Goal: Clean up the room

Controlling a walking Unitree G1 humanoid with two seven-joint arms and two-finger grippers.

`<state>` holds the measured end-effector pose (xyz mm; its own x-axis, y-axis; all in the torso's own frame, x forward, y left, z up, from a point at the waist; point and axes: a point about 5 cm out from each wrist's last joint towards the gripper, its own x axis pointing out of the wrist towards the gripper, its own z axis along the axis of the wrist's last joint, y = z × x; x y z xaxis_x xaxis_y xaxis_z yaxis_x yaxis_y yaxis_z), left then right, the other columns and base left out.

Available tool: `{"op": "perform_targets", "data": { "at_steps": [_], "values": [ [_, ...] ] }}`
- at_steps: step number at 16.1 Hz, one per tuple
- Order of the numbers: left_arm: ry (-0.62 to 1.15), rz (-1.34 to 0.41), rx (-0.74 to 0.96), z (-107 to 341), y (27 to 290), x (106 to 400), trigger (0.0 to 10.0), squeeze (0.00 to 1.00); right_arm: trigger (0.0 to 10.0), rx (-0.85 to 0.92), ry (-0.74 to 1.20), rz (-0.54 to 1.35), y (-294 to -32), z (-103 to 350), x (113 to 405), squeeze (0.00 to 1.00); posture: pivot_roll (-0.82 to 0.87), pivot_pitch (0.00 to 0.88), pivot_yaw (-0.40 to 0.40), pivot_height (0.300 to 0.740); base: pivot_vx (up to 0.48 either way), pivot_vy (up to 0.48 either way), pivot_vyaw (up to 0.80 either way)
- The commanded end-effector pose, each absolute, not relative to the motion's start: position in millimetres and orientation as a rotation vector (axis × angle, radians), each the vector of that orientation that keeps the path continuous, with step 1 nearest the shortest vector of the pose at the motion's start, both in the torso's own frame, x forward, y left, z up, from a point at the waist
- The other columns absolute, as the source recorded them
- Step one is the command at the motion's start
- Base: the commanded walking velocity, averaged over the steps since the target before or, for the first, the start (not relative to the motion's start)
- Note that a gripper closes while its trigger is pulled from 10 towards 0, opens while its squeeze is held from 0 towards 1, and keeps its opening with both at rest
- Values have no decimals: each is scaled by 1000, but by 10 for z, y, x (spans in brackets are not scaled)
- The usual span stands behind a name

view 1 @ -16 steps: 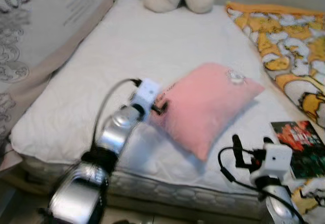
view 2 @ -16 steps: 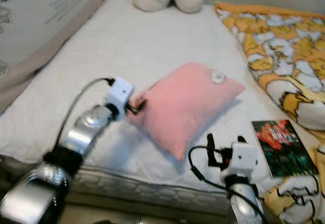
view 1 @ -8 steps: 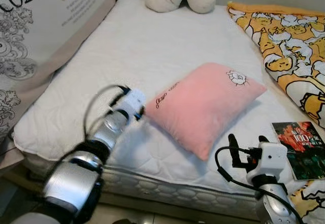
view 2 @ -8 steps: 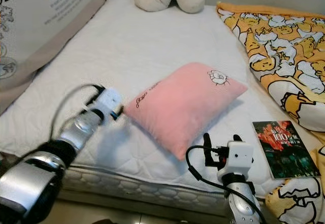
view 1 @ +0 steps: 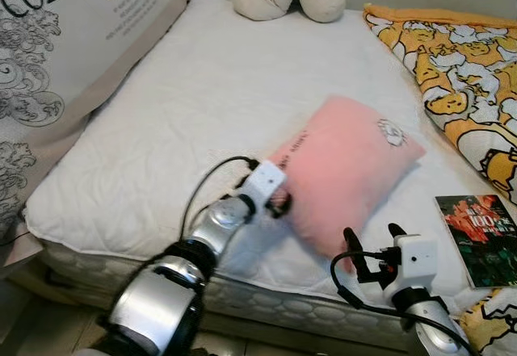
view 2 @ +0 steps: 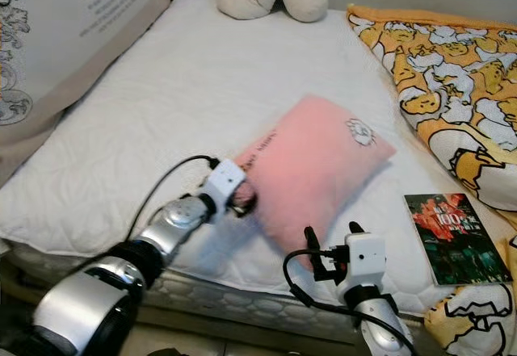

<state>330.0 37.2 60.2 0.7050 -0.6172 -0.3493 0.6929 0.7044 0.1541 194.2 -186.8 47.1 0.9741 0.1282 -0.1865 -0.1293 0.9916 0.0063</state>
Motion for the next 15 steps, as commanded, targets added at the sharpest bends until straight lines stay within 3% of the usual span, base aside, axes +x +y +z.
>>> {"op": "perform_targets", "data": {
  "at_steps": [1, 3, 7, 11, 13, 15],
  "values": [
    [275, -804, 238, 609, 237, 3241, 10000, 0, 10000, -5, 205, 135, -1898, 461, 1923, 165, -95, 0, -1, 740, 0, 0, 0],
    [298, -853, 96, 633, 93, 3184, 10000, 0, 10000, 4, 237, 181, -1875, 426, 1870, 165, -97, 0, 3, 740, 0, 0, 0],
    [428, -829, -392, 947, -223, 3225, 10000, 0, 10000, 5, 257, 197, -1904, 399, 1838, 165, -86, 0, 1, 740, 0, 0, 0],
    [464, -810, -526, 1125, -203, 3232, 10000, 0, 10000, 5, 259, 208, -1893, 401, 1847, 165, -83, 0, 1, 740, 0, 0, 0],
    [355, -781, -431, 1244, -46, 3290, 10000, 0, 10000, 3, 252, 200, -1892, 403, 1846, 165, -83, 0, 2, 740, 0, 0, 0],
    [200, -652, -141, 1226, 347, 3421, 10000, 0, 10000, -2, 215, 171, -1900, 437, 1868, 165, -78, 0, 1, 740, 0, 0, 0]
  ]
}}
